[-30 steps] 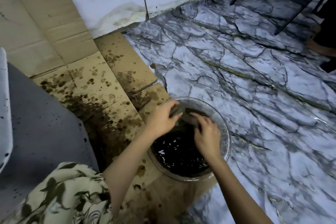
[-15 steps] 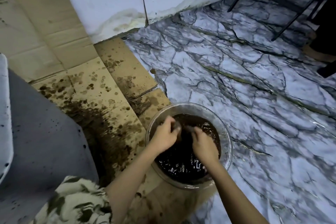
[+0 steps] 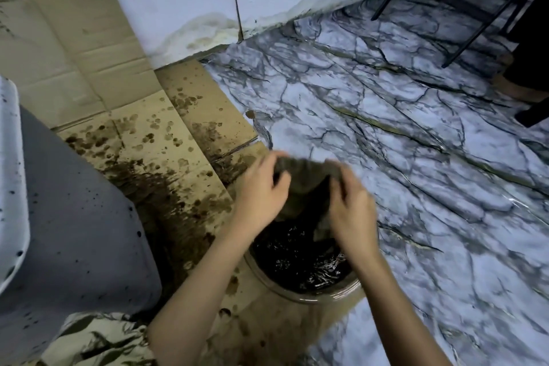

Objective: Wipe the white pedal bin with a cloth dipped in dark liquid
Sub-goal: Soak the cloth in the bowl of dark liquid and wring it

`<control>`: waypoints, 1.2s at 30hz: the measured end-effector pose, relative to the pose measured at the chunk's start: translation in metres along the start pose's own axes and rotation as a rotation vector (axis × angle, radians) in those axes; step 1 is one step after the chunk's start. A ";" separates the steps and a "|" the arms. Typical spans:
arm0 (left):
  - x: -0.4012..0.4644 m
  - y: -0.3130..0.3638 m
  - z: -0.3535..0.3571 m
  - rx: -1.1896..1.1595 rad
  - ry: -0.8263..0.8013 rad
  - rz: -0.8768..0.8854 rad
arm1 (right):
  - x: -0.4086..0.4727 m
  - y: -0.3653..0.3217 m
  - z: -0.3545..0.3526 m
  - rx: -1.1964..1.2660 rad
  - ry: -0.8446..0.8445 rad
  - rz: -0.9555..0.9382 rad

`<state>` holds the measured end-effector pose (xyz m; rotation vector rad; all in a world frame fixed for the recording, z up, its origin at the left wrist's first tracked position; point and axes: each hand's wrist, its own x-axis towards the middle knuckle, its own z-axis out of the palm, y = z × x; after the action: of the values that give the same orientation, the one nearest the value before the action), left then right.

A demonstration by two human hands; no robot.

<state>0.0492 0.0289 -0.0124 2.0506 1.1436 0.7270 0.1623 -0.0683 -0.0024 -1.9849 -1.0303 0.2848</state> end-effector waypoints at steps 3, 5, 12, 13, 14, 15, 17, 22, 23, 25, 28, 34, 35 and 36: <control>-0.023 -0.036 0.031 0.235 -0.317 -0.084 | -0.015 0.039 0.038 -0.209 -0.337 0.128; -0.034 -0.053 0.044 0.437 -0.613 -0.085 | -0.024 0.063 0.063 -0.282 -0.603 0.161; -0.027 -0.057 0.042 0.437 -0.795 -0.145 | -0.025 0.085 0.078 -0.585 -0.954 0.255; -0.025 -0.056 0.038 0.369 -0.783 -0.156 | -0.020 0.076 0.071 -0.543 -0.920 0.278; -0.024 -0.055 0.034 0.285 -0.773 -0.168 | -0.014 0.065 0.062 -0.483 -0.863 0.295; -0.022 -0.054 0.031 0.173 -0.759 -0.180 | -0.008 0.054 0.052 -0.427 -0.791 0.290; -0.020 -0.048 0.028 -0.109 -0.694 -0.197 | 0.004 0.027 0.028 -0.348 -0.659 0.177; -0.017 -0.030 0.045 -0.479 -0.348 -0.142 | 0.023 -0.041 -0.035 0.292 -0.460 -0.020; -0.017 -0.027 0.048 -0.476 -0.310 -0.143 | 0.025 -0.050 -0.047 0.421 -0.417 -0.048; -0.015 -0.021 0.049 -0.548 -0.304 -0.207 | 0.027 -0.059 -0.065 0.637 -0.313 -0.070; -0.010 -0.012 0.043 -0.804 -0.265 -0.340 | 0.022 -0.041 -0.061 0.906 -0.098 0.164; -0.012 0.016 0.030 -1.457 -0.275 -0.429 | -0.003 0.025 0.010 1.222 -0.251 1.271; -0.012 0.018 0.031 -1.487 -0.296 -0.476 | -0.007 0.029 0.021 1.319 -0.325 1.378; -0.011 0.021 0.033 -1.479 -0.290 -0.573 | -0.010 0.030 0.029 1.429 -0.390 1.418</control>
<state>0.0784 0.0017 -0.0182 0.5128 0.5775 0.6147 0.1577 -0.0676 -0.0451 -0.9003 0.5982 1.6209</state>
